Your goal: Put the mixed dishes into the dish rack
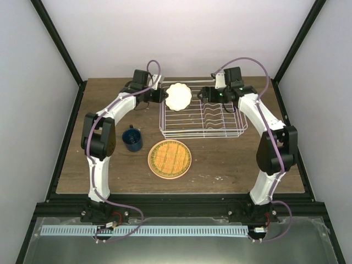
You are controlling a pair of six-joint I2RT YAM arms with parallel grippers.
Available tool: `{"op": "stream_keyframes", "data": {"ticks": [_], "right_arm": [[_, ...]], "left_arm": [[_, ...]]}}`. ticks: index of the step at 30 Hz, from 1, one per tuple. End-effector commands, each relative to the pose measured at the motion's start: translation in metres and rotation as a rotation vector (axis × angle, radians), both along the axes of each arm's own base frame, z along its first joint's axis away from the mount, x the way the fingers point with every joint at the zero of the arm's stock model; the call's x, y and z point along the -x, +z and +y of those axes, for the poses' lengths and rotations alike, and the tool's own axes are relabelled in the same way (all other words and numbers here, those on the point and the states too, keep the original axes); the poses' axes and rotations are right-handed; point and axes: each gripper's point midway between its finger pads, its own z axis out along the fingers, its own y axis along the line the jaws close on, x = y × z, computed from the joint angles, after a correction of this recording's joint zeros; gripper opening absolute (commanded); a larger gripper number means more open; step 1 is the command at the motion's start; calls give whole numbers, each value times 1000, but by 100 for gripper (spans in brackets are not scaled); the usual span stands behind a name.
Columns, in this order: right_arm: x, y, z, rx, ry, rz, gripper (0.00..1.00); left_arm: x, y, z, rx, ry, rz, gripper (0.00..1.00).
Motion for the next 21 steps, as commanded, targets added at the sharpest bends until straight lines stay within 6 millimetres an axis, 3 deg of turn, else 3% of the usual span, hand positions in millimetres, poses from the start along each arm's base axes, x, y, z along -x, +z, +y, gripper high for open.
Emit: {"op": "stream_keyframes", "data": {"ticks": [1, 5, 14, 21], "right_arm": [[9, 17, 46, -225, 203, -9, 85], [14, 16, 63, -327, 288, 16, 87], [11, 1, 69, -358, 307, 47, 88], [17, 1, 74, -413, 336, 45, 79]], "left_arm": [[8, 76, -19, 146, -88, -147, 0], [14, 80, -21, 169, -107, -141, 0], [21, 90, -27, 210, -152, -140, 0], [27, 94, -32, 247, -189, -133, 0]]}}
